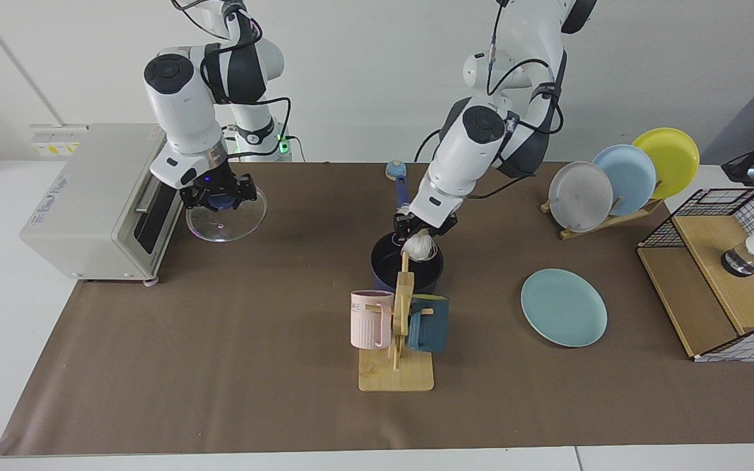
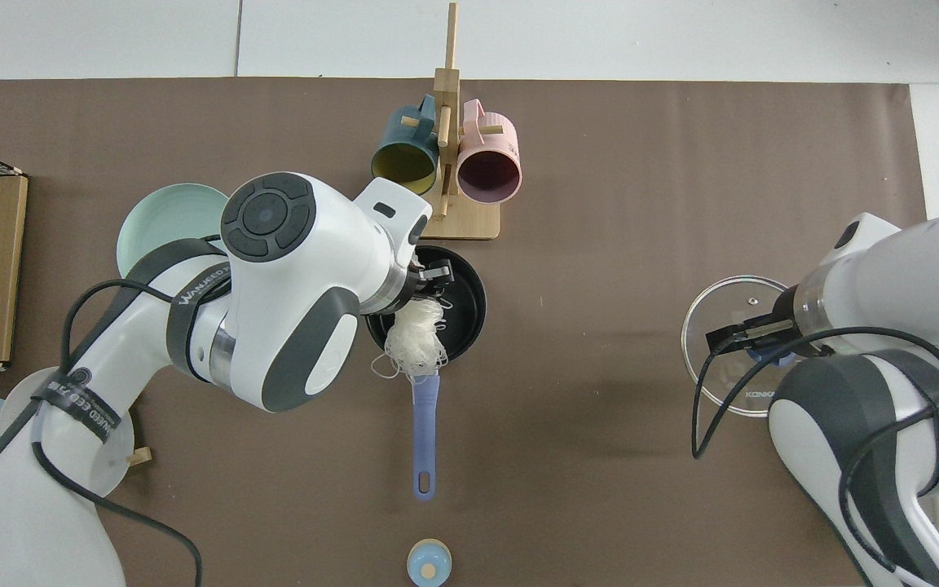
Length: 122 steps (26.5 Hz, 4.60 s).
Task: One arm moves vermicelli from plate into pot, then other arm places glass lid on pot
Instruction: 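Lower the vermicelli into the black pot and open the left gripper, then withdraw the left gripper while the right gripper lifts the glass lid, then carry the glass lid with the right gripper over the pot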
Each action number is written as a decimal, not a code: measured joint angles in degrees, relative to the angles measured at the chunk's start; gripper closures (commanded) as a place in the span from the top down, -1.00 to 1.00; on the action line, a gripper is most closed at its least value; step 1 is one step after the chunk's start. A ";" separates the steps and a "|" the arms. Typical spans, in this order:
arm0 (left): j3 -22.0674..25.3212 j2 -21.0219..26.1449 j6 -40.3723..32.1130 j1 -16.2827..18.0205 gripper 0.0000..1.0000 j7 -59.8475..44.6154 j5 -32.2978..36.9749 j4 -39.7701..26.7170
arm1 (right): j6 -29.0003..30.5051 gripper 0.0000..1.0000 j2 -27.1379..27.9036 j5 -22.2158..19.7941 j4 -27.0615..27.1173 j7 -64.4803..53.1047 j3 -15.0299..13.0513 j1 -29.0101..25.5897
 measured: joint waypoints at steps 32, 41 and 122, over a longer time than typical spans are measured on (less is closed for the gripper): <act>-1.51 10.03 12.40 -0.24 1.00 -0.02 4.20 -3.66 | 0.33 -0.97 0.01 0.00 0.28 -0.03 0.04 -0.93; -1.21 9.30 6.72 1.72 1.00 0.18 4.71 0.55 | 0.39 -0.97 0.02 0.02 0.28 -0.04 0.11 -0.90; 31.85 -16.97 -30.04 -0.35 1.00 41.97 3.07 8.38 | 2.37 -1.00 41.79 -5.58 42.83 52.09 23.19 11.11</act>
